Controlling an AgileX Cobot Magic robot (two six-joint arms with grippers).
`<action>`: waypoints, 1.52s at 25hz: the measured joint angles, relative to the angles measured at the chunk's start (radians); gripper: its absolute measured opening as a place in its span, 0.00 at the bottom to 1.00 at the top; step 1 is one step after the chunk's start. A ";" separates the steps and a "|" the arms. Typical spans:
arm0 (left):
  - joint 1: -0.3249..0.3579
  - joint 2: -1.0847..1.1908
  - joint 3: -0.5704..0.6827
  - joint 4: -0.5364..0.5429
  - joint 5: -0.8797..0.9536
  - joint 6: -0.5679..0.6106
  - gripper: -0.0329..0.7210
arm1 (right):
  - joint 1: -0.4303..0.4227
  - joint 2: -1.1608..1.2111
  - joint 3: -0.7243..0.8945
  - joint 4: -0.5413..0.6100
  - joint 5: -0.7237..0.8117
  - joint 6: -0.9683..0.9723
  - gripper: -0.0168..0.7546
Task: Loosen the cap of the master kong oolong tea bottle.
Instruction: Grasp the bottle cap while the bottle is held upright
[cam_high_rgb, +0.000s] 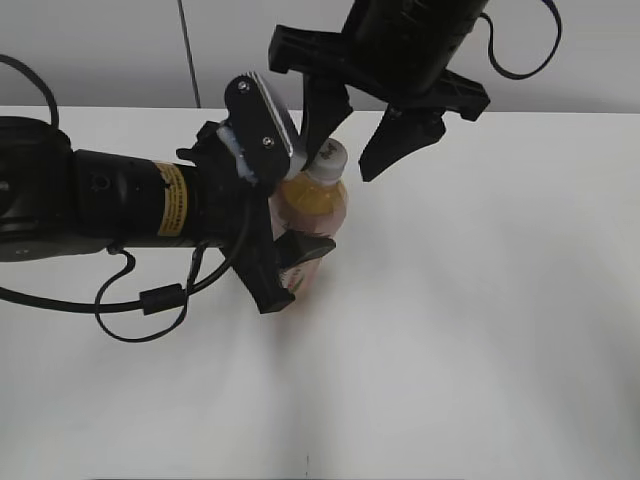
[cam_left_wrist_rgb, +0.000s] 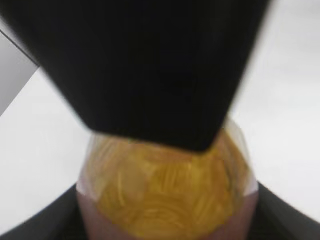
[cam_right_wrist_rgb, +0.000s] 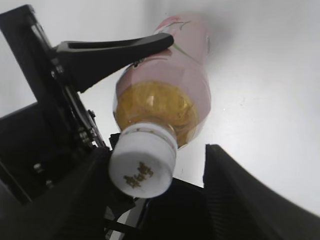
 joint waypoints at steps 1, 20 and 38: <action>0.000 0.000 0.000 0.000 0.000 0.000 0.64 | 0.000 0.000 0.000 -0.007 0.000 0.002 0.59; 0.000 0.000 0.000 0.007 0.000 0.000 0.64 | 0.002 0.000 -0.005 -0.014 0.002 -0.099 0.38; 0.000 0.000 0.000 0.007 0.001 0.000 0.64 | 0.002 0.000 -0.005 -0.041 0.003 -0.553 0.38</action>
